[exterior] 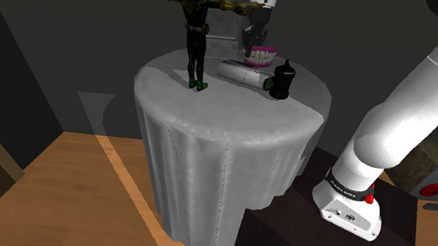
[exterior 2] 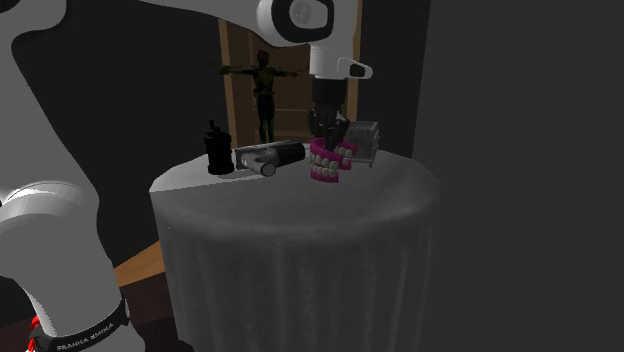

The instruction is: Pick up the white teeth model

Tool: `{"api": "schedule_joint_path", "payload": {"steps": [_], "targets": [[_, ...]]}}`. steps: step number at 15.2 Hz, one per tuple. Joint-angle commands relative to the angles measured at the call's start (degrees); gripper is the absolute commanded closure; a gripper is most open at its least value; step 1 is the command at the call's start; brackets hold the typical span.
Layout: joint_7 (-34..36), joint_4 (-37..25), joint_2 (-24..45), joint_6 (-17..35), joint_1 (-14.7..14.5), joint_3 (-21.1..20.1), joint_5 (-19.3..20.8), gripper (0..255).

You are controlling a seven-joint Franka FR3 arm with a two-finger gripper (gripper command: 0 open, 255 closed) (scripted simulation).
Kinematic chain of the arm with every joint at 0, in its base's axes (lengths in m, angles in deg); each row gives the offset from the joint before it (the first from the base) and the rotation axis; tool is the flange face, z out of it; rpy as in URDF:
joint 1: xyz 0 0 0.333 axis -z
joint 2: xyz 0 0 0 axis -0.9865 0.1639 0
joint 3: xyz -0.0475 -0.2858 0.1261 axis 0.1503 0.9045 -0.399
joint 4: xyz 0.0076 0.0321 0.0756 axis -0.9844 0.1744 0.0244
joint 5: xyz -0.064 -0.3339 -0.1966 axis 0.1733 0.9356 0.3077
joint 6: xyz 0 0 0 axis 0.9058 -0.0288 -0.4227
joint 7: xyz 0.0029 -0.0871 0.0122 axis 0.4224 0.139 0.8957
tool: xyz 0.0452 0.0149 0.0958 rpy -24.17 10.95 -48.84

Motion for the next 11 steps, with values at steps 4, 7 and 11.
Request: {"api": "schedule_joint_path", "payload": {"steps": [4, 7, 11], "targets": [[0.02, 0.15, 0.03, 0.08, 0.02, 0.02, 0.04, 255], [0.18, -1.54, 0.04, -1.58, 0.03, 0.0, 0.06, 255], [0.44, -4.82, 0.24, -4.66, 0.01, 0.0, 0.07, 255]]}}
